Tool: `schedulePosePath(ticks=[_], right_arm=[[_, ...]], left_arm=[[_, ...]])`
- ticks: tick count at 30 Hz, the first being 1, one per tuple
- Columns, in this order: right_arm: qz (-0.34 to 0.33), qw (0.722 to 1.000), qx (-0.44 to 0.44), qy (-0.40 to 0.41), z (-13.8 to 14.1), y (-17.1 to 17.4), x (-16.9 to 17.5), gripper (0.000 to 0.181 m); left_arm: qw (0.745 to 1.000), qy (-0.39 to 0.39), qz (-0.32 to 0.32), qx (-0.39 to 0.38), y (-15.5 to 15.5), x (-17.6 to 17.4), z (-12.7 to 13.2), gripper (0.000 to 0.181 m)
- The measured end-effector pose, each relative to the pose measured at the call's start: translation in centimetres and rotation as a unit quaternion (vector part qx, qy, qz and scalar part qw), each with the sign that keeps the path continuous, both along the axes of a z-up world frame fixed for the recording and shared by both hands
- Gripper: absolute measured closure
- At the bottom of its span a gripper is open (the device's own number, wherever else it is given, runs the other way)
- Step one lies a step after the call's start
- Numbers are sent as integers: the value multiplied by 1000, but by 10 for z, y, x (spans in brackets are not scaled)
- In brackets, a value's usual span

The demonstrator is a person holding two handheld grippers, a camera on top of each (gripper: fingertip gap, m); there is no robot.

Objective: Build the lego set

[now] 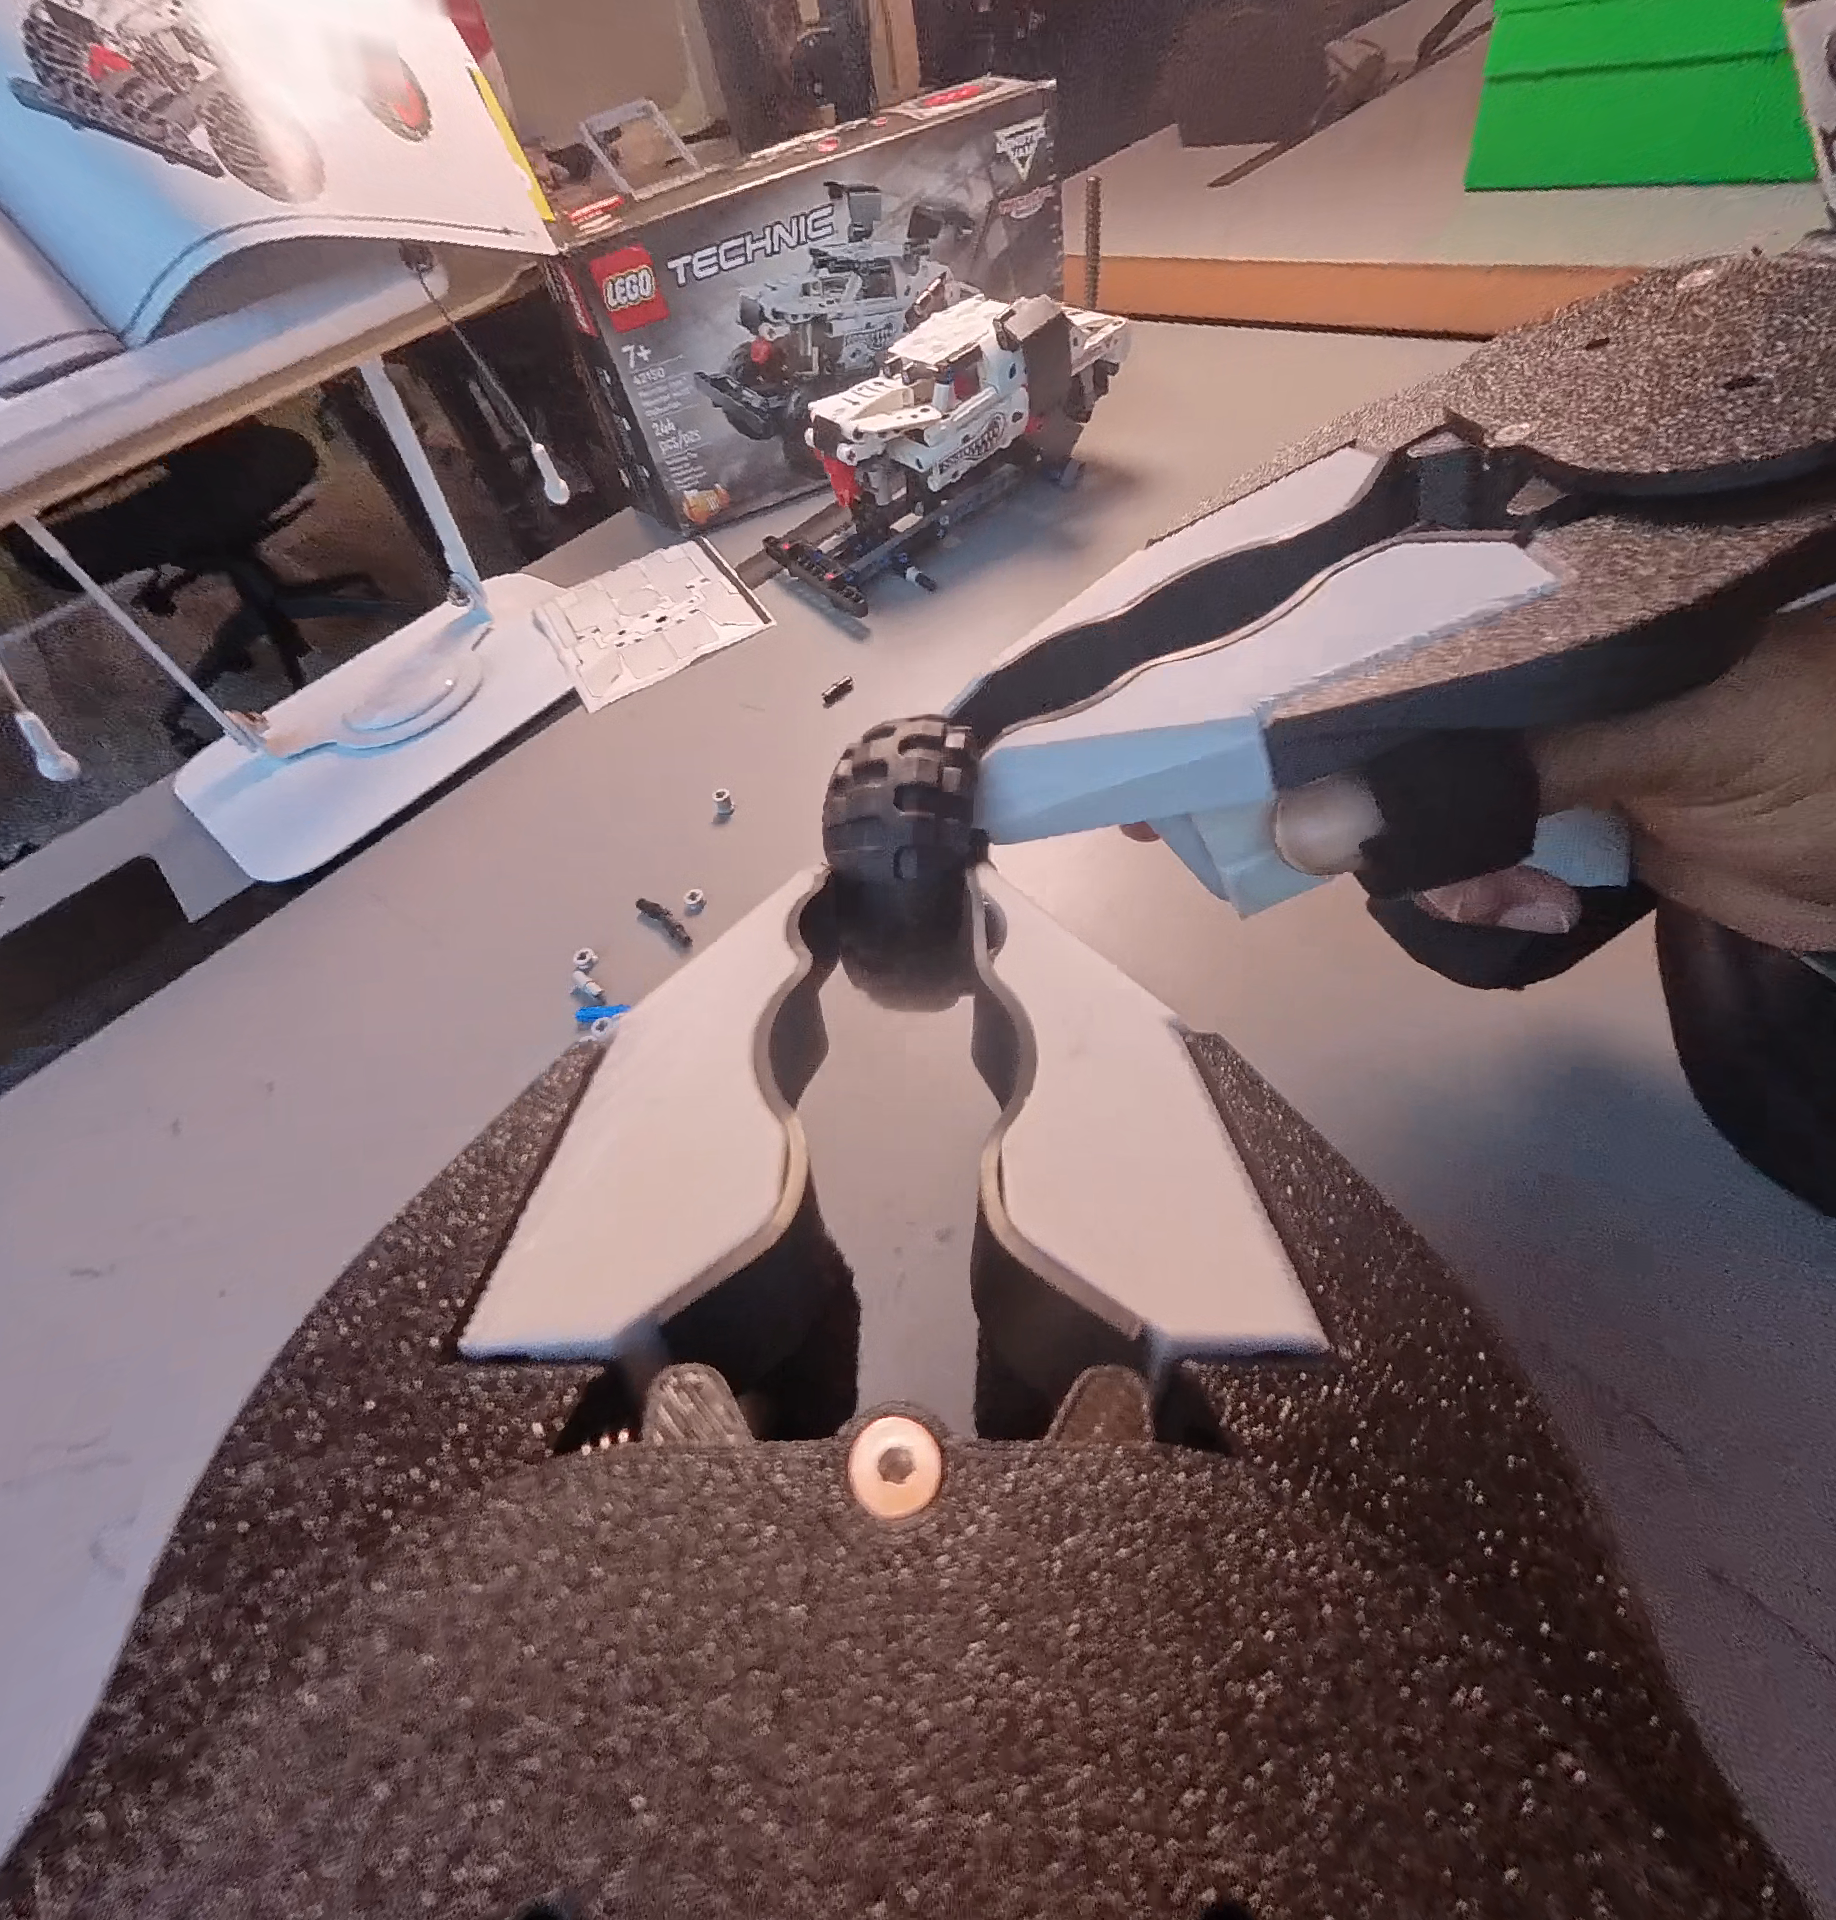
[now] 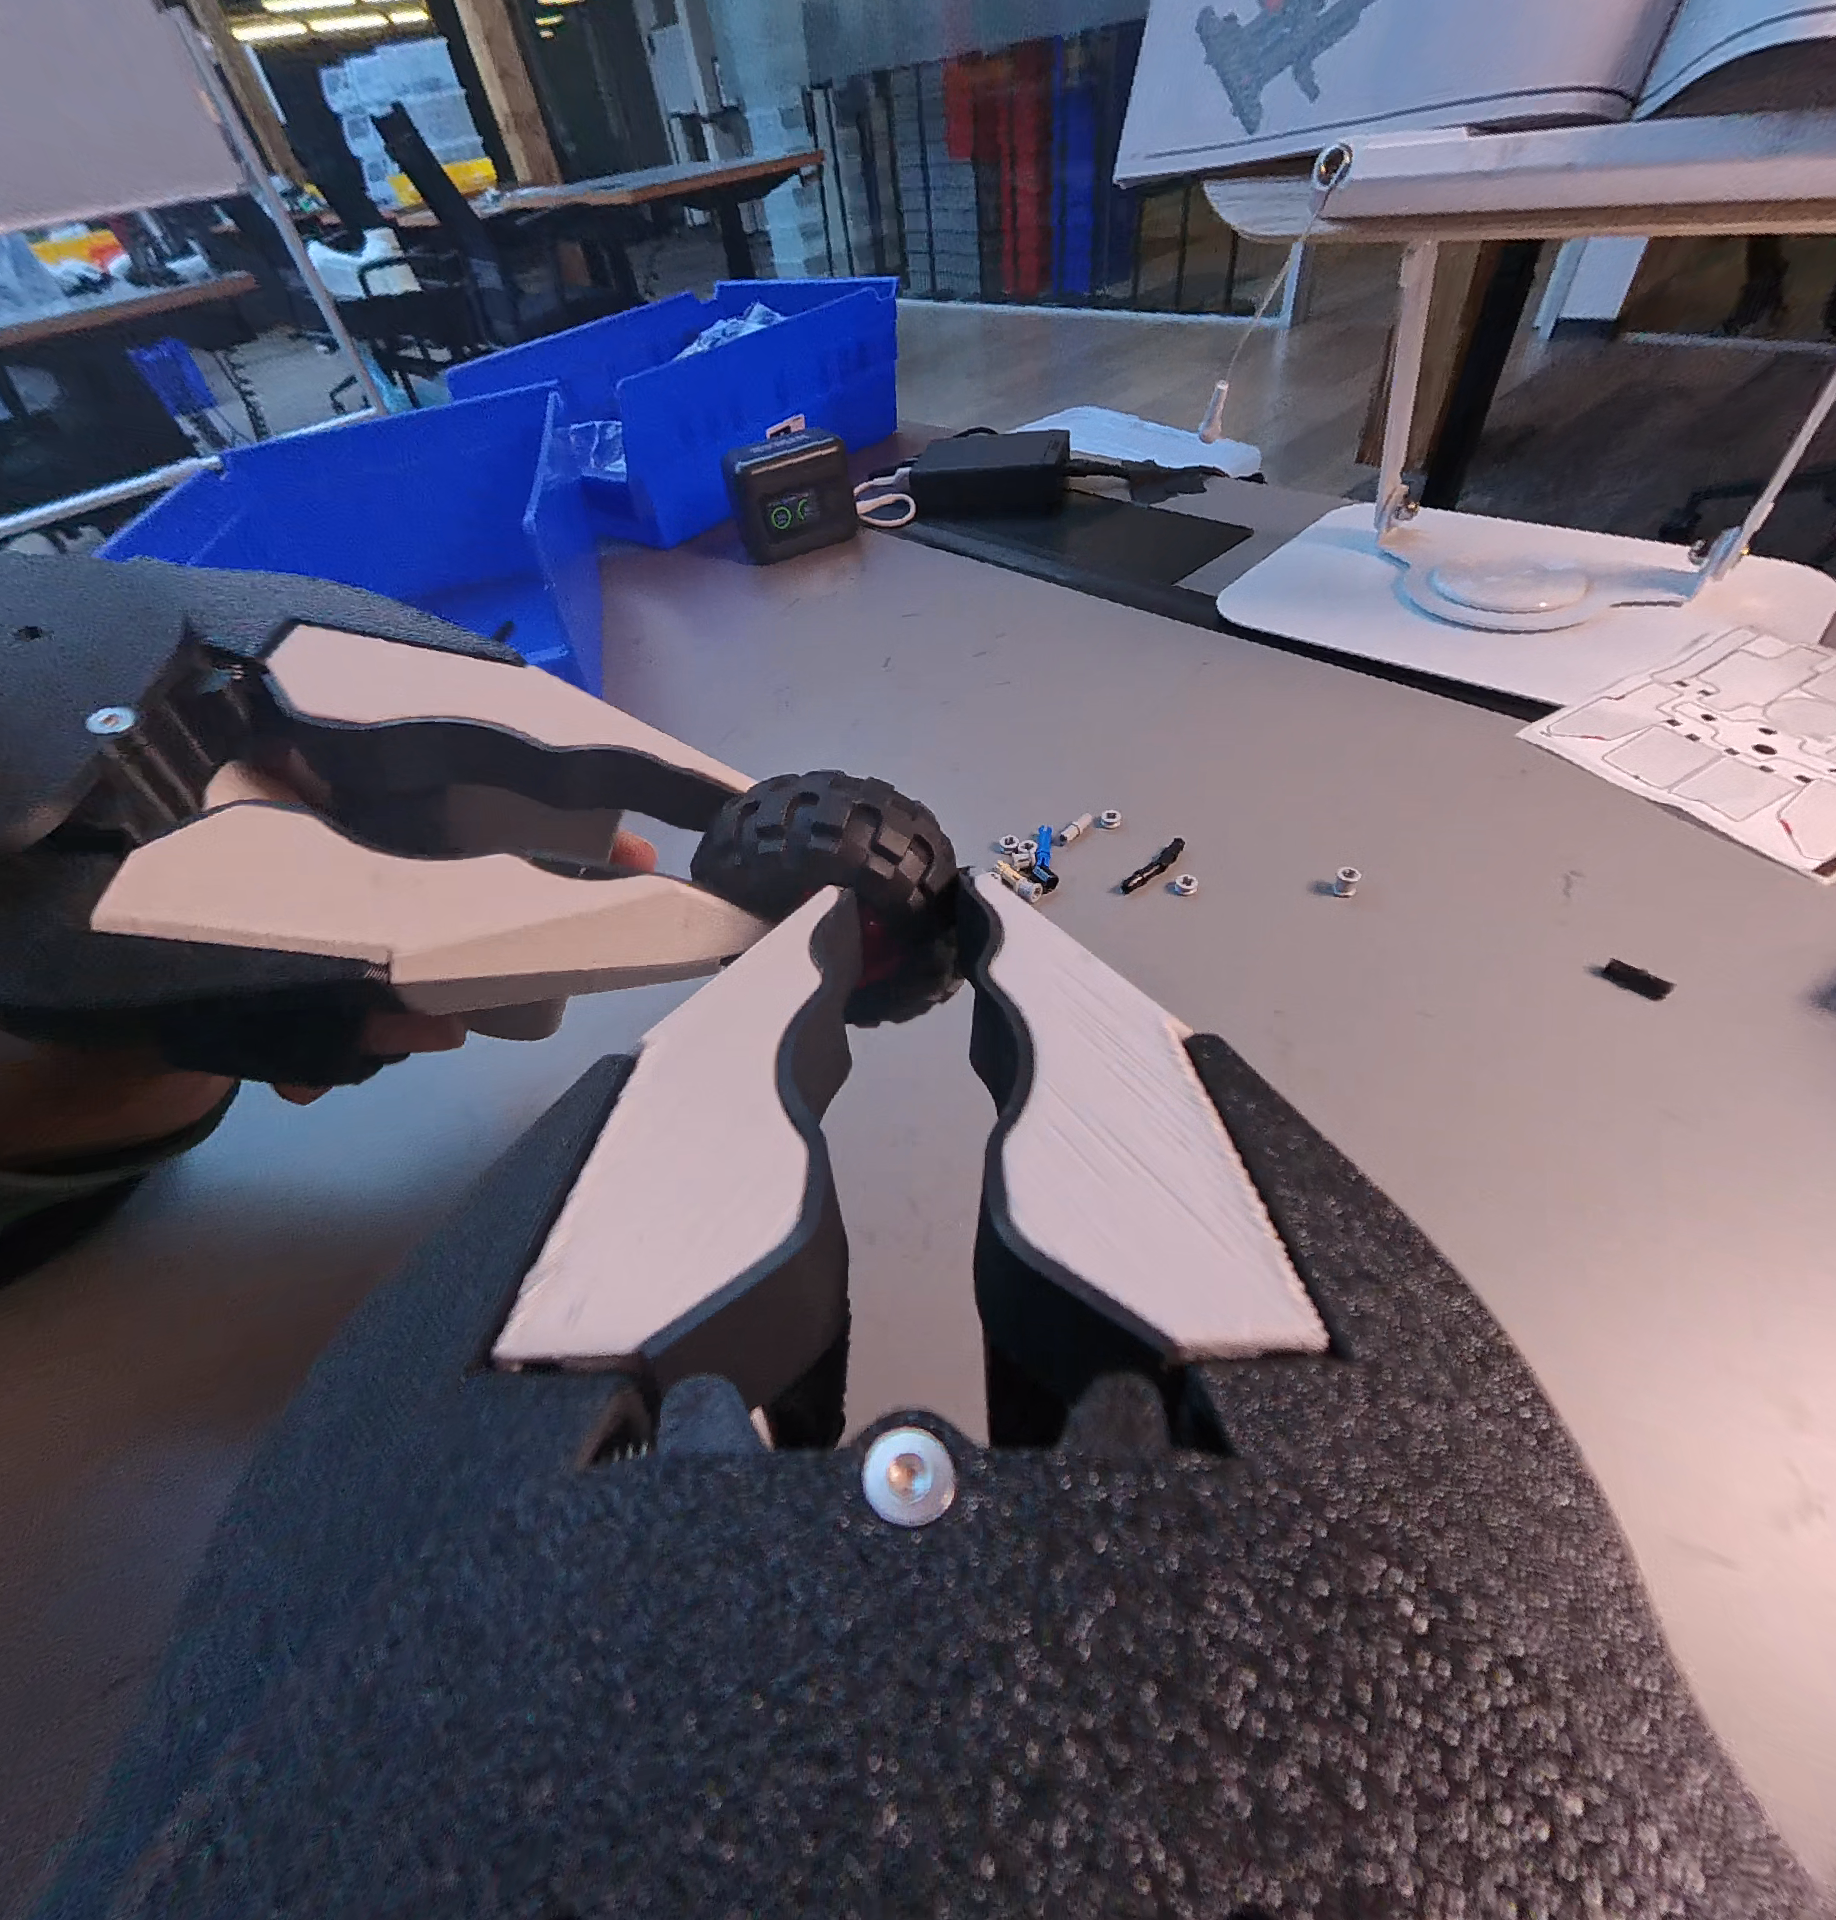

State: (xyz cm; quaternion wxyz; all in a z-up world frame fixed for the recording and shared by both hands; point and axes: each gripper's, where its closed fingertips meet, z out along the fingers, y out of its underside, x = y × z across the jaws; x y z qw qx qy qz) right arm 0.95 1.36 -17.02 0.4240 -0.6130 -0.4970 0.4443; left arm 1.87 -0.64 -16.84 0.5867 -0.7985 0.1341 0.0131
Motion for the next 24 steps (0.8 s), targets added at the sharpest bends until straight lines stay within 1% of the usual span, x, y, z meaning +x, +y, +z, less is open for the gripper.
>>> schedulePosePath(ticks=[1,2,3,4,5,6,7,8,9,10,11,13,14,15,18,20,21,22,24], right_arm=[[-27,999,13,-17,-9,8,-1,181],[-84,996,22,-21,-13,32,1,181],[-45,998,-37,8,-3,29,-3,181],[-27,999,-30,35,16,24,-3,181],[-17,999,19,45,27,19,-2,181],[-5,998,30,60,32,15,1,181],[-2,998,5,58,27,19,5,181],[14,998,-29,58,20,20,8,181],[48,995,-53,71,21,14,10,181],[82,992,-57,82,24,6,13,181],[93,992,-41,73,22,5,16,181],[89,996,0,31,9,15,20,181],[89,996,2,22,5,18,22,180],[91,995,-5,25,4,19,23,177],[103,994,-38,22,-4,16,20,170],[112,993,-39,17,-7,11,16,166],[116,993,-36,15,-8,8,15,164],[117,992,-32,14,-8,6,15,163],[119,992,-31,20,-8,3,17,163]], left_arm=[[998,-4,-55,20,-8,26,8,170],[990,44,-128,38,-18,66,11,181],[981,117,-154,28,-19,89,-3,181],[978,137,-156,16,-13,90,-14,181],[985,86,-149,-7,-8,76,-13,181],[989,32,-146,-8,-7,60,-2,181],[989,12,-148,2,-10,47,8,181],[988,21,-154,3,-13,39,9,181],[984,28,-173,-1,-18,39,6,181],[981,18,-190,-6,-23,38,2,181],[984,5,-180,-13,-23,29,-1,181],[988,-27,-150,-34,-23,0,-6,181],[989,-51,-130,-47,-22,-18,-7,181],[990,-73,-107,-46,-19,-37,-5,175],[992,-115,-46,-33,-1,-92,12,145],[991,-126,2,-38,17,-128,17,121],[990,-125,33,-48,28,-148,13,113],[988,-123,69,-67,37,-169,5,109],[976,-119,140,-121,52,-205,-22,104]])
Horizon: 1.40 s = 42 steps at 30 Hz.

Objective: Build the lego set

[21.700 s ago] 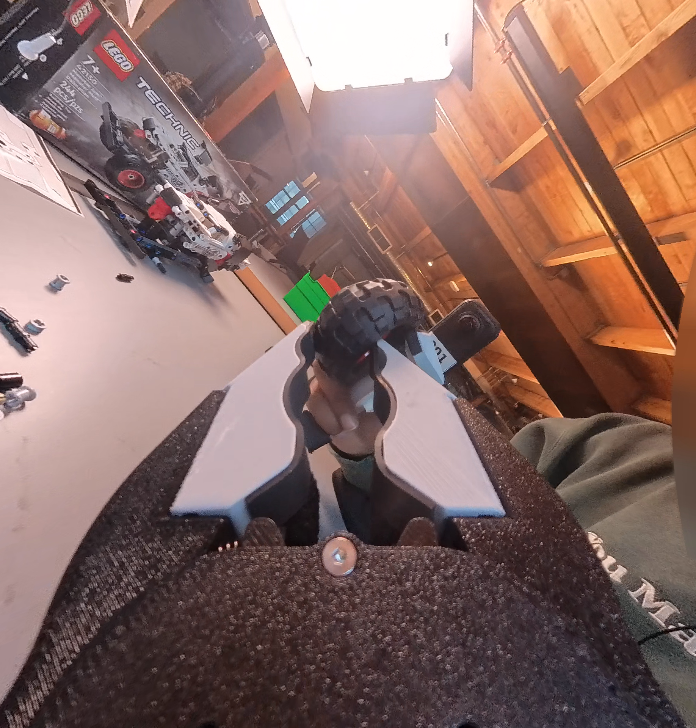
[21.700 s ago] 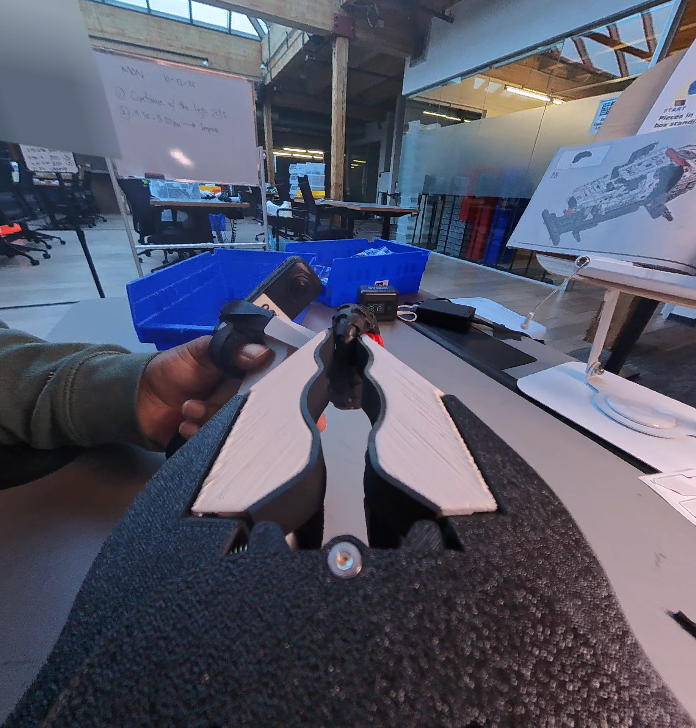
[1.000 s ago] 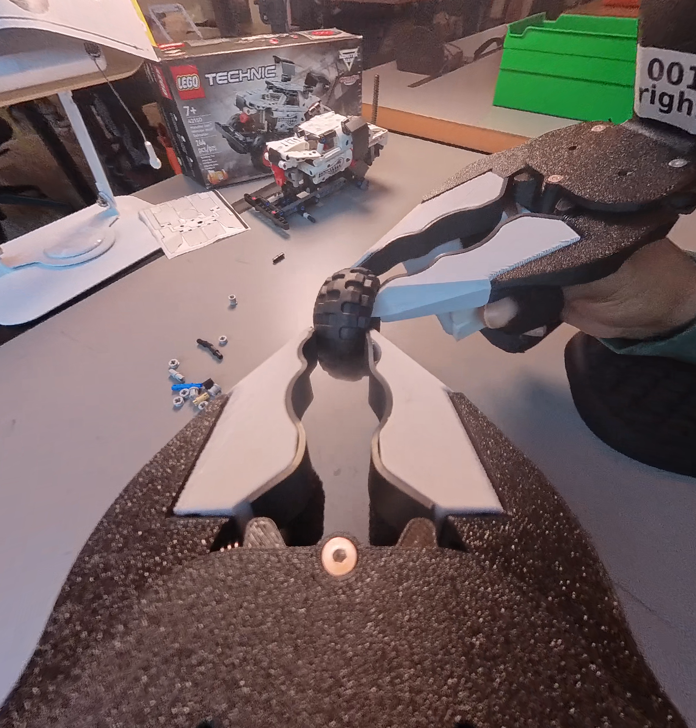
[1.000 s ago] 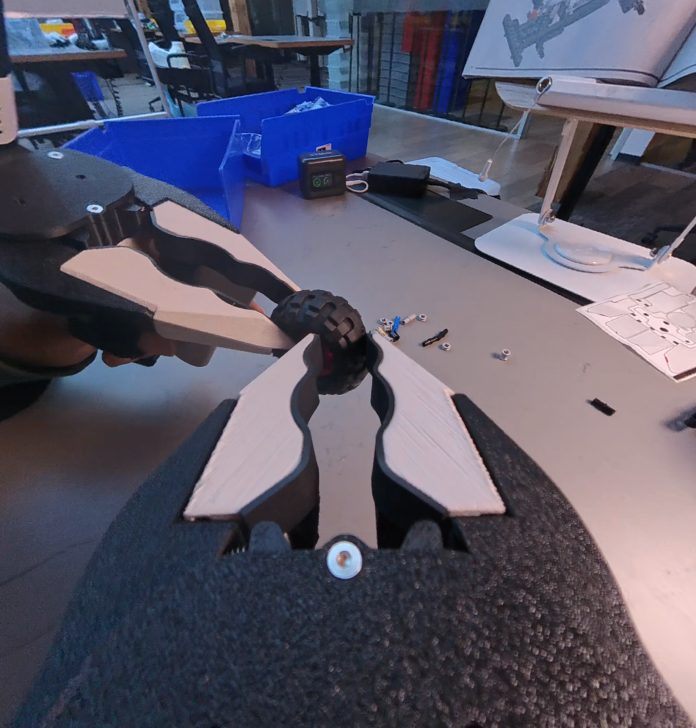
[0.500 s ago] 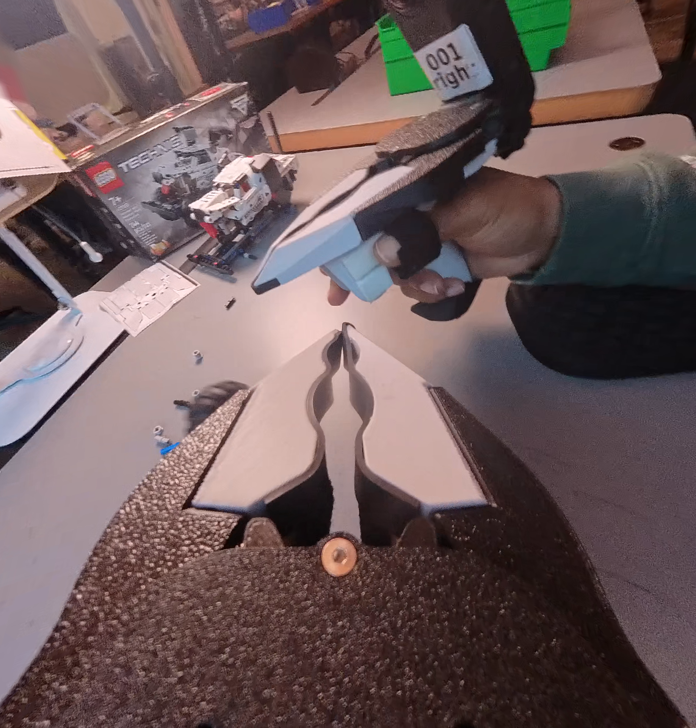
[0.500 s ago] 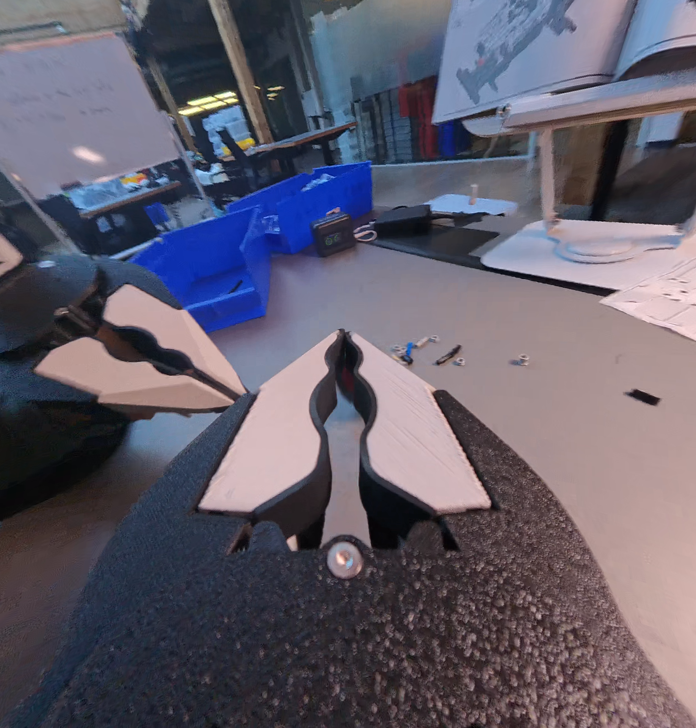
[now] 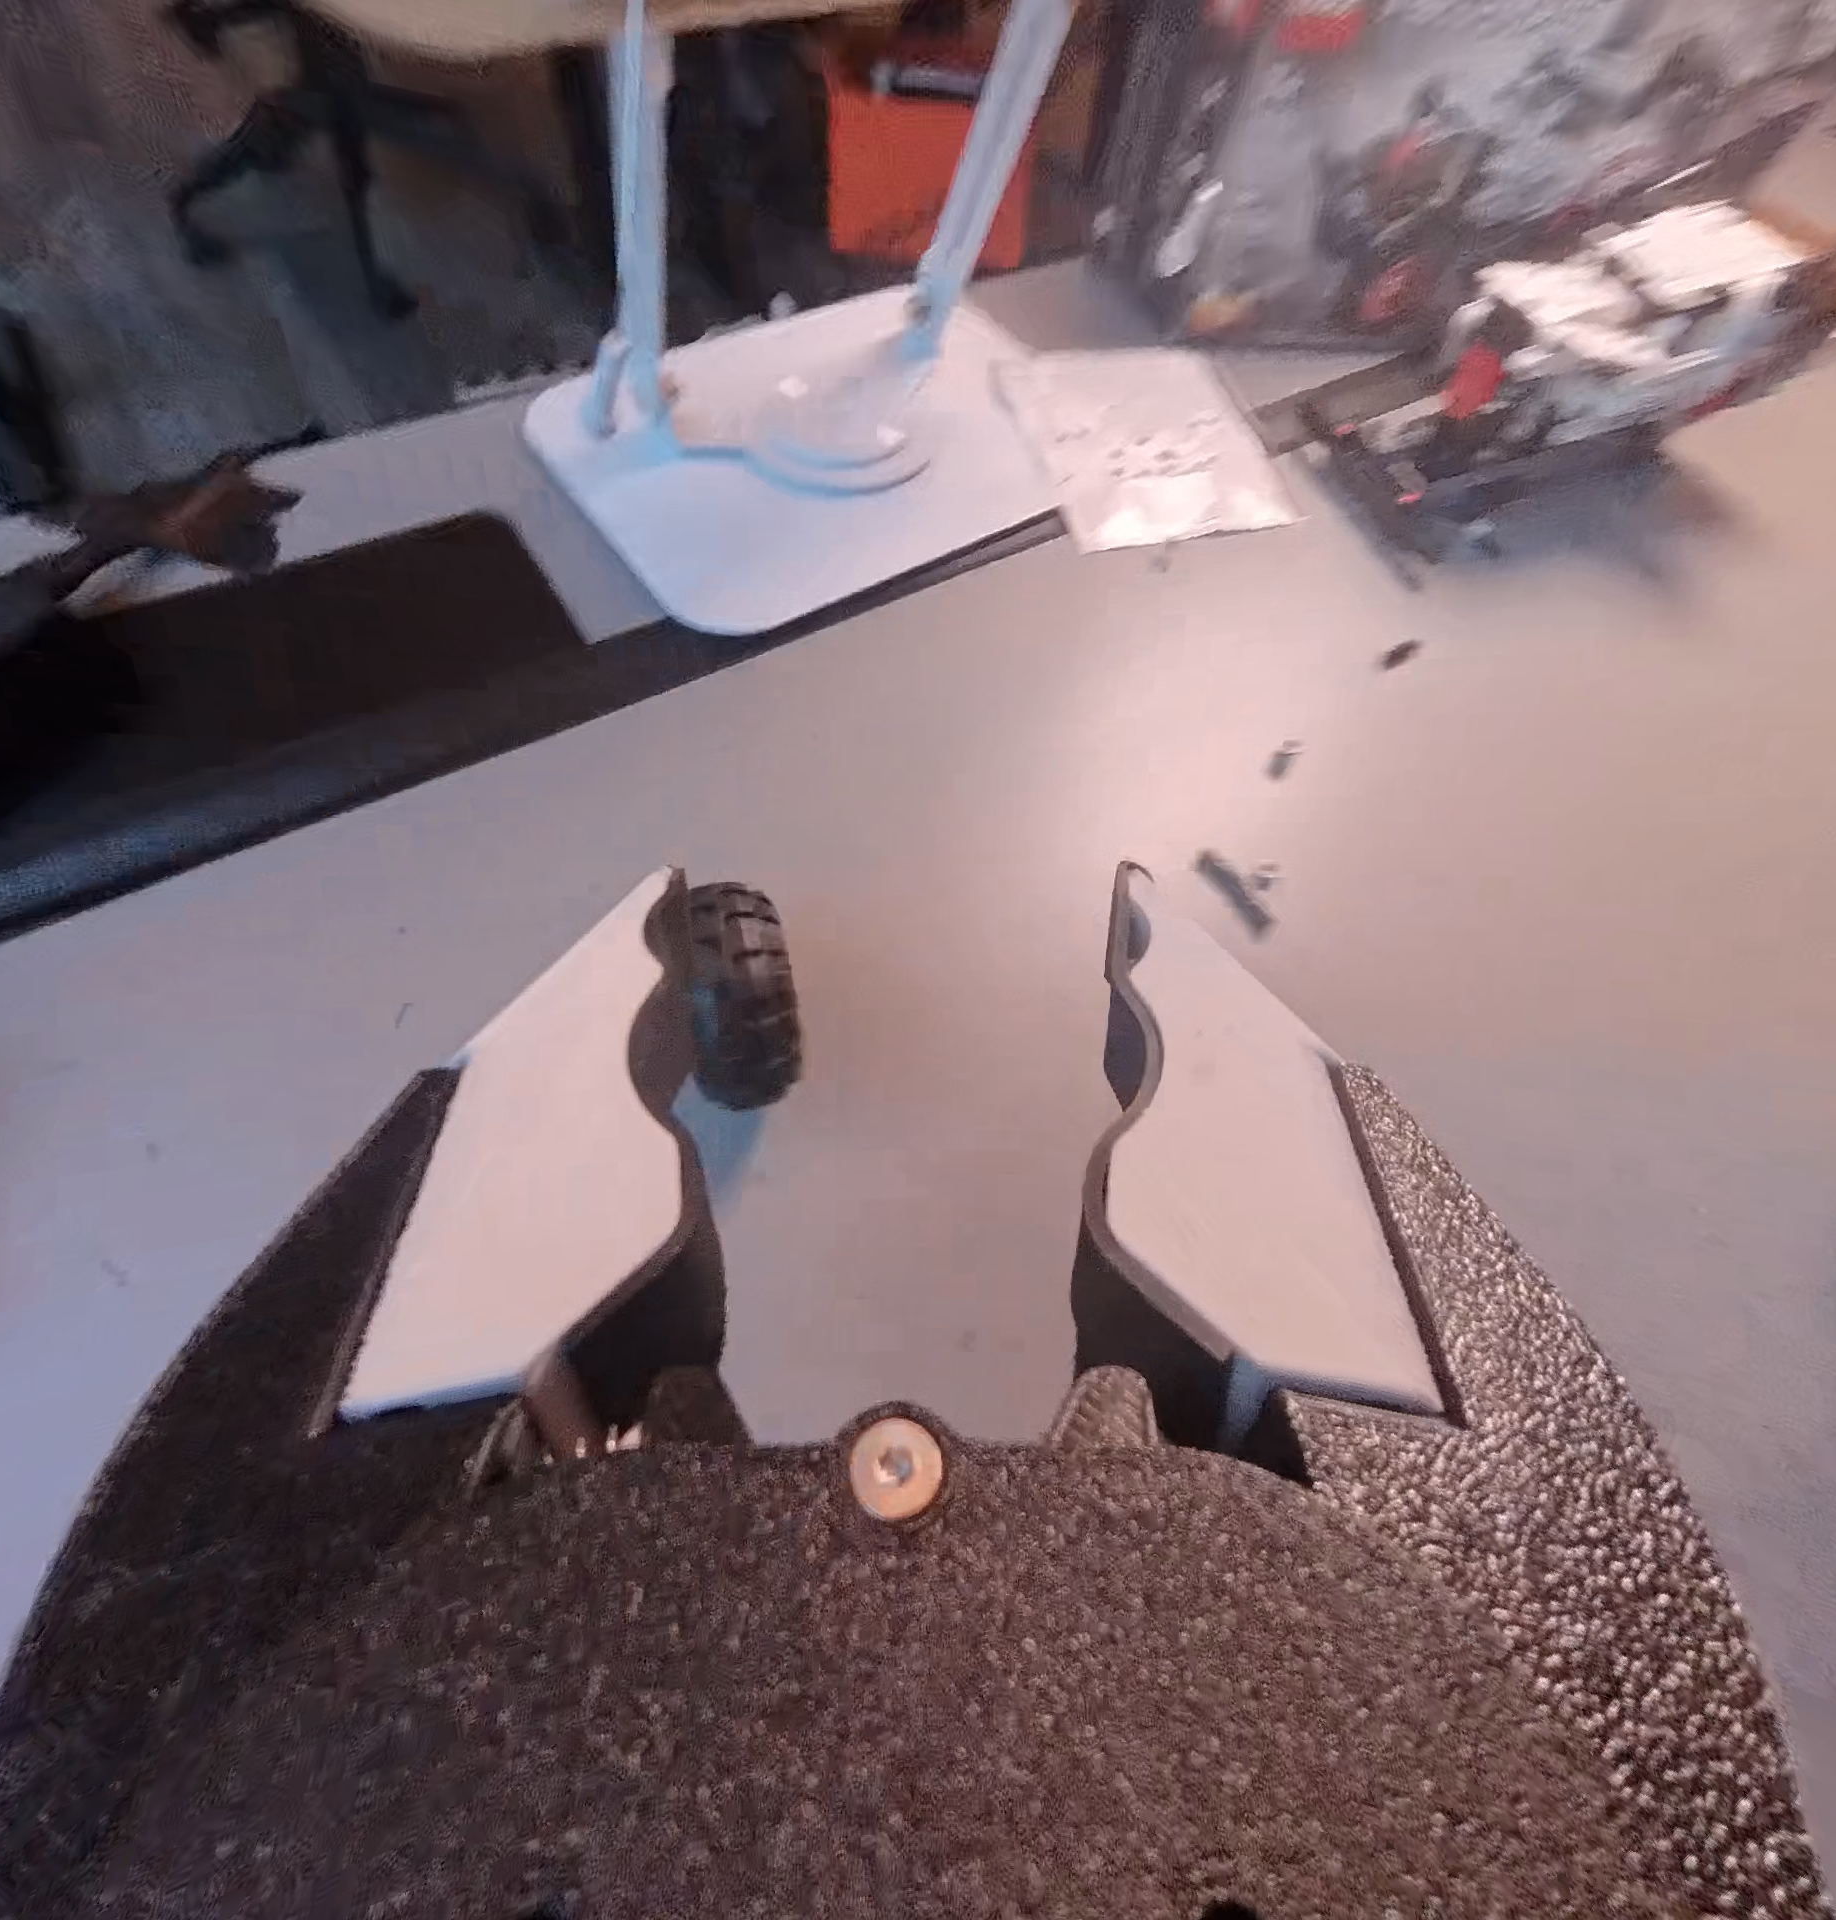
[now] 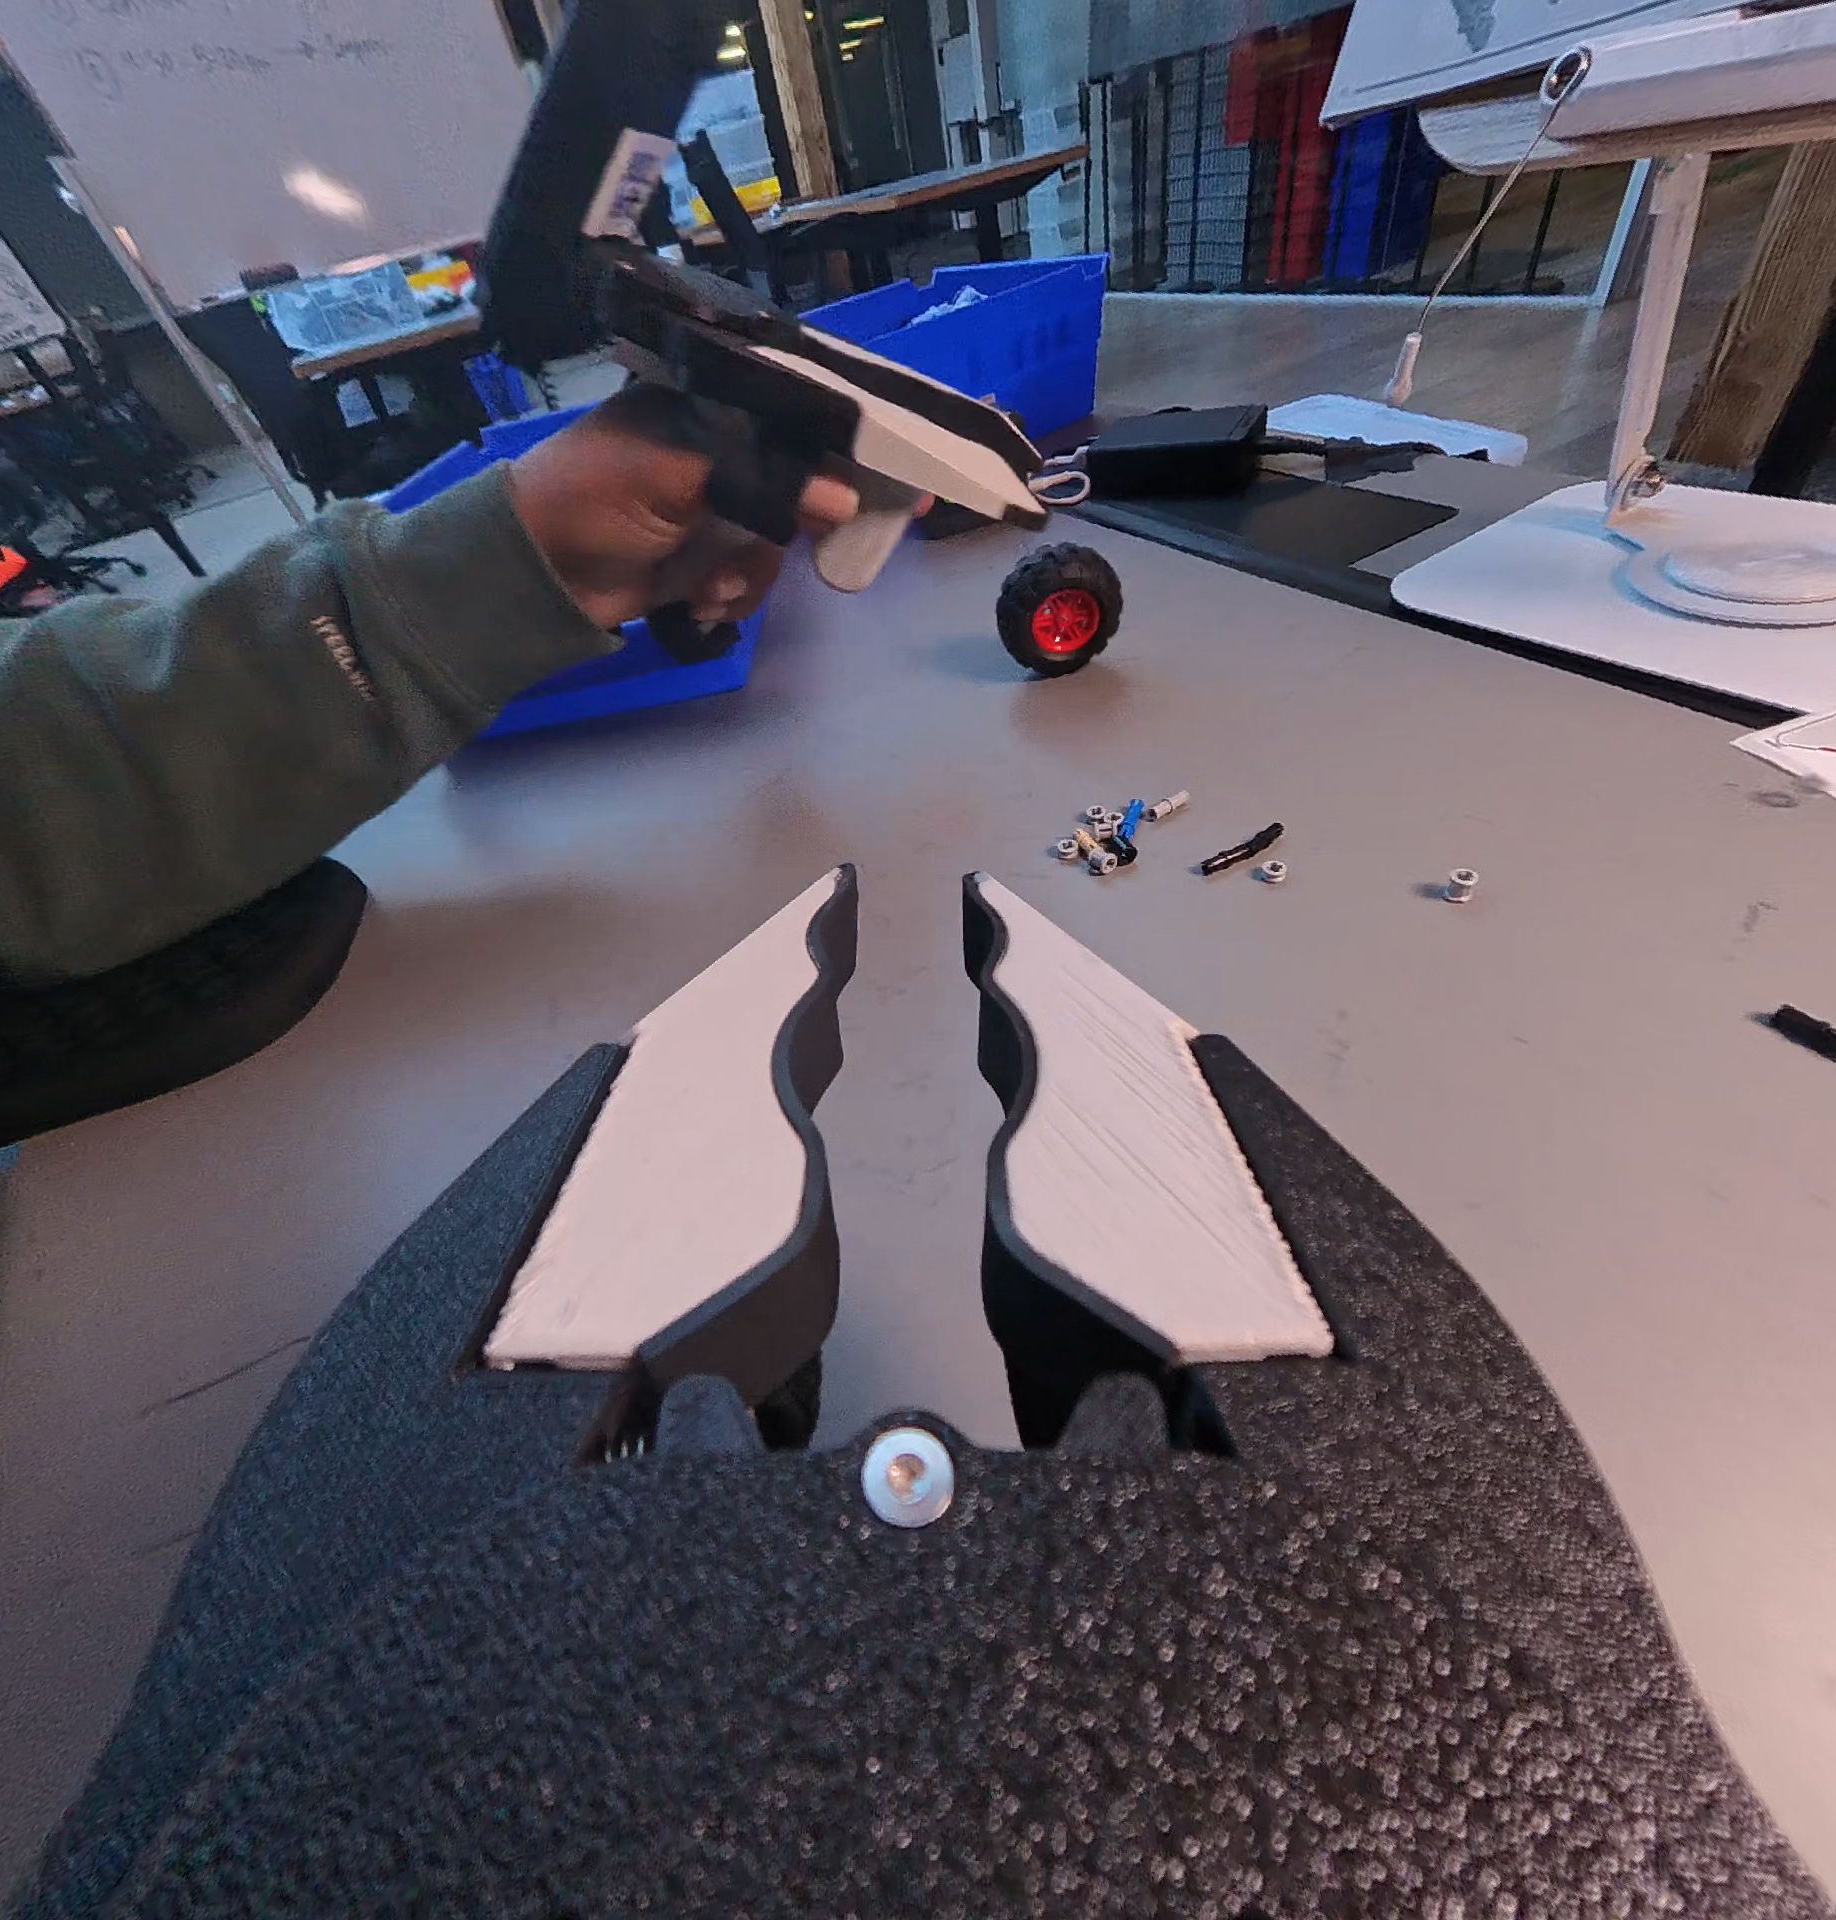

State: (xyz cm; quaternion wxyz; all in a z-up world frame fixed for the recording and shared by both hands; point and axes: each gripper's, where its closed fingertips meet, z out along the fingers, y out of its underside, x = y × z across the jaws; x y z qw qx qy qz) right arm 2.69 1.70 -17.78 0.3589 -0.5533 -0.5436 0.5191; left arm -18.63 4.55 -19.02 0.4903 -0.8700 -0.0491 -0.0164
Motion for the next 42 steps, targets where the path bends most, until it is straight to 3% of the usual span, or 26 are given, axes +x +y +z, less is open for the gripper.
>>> schedulePosePath(ticks=[3,4,6,10,13,16,19,22,24,27,29,32,36,39,42], right_arm=[[1,1000,-8,2,-1,-1,4,163],[1,1000,-9,3,-1,0,5,163],[1,1000,-12,7,0,2,7,163],[-6,1000,-18,11,2,8,8,164],[-11,1000,-22,16,3,11,8,164],[-17,999,-21,30,7,13,10,162],[-8,998,-19,65,22,6,11,155],[21,995,-18,94,35,-11,9,140],[48,993,-1,110,43,-28,7,132],[93,994,53,31,12,-54,-1,125],[113,991,74,-24,-14,-65,-3,124],[135,989,36,-37,-16,-78,-3,137],[158,985,-72,-1,5,-81,0,140],[154,982,-110,25,15,-69,4,155],[156,980,-114,39,20,-62,9,155]], left_arm=[[987,19,64,-143,8,-36,-62,99],[978,58,92,-176,5,-52,-75,99],[978,76,100,-168,5,-61,-71,137],[979,89,80,-167,4,-53,-69,142],[990,58,36,-126,7,-26,-53,144],[993,-61,-101,-15,10,50,-4,145],[931,-260,-245,77,-17,132,52,146],[842,-429,-311,95,-49,183,72,152],[786,-522,-317,101,-62,200,71,158],[773,-561,-292,60,-66,215,32,162],[738,-607,-290,54,-71,221,29,163],[760,-574,-296,71,-70,222,32,168],[785,-523,-308,122,-72,212,47,165],[788,-500,-322,159,-79,203,60,152],[820,-442,-334,144,-81,203,53,142]])
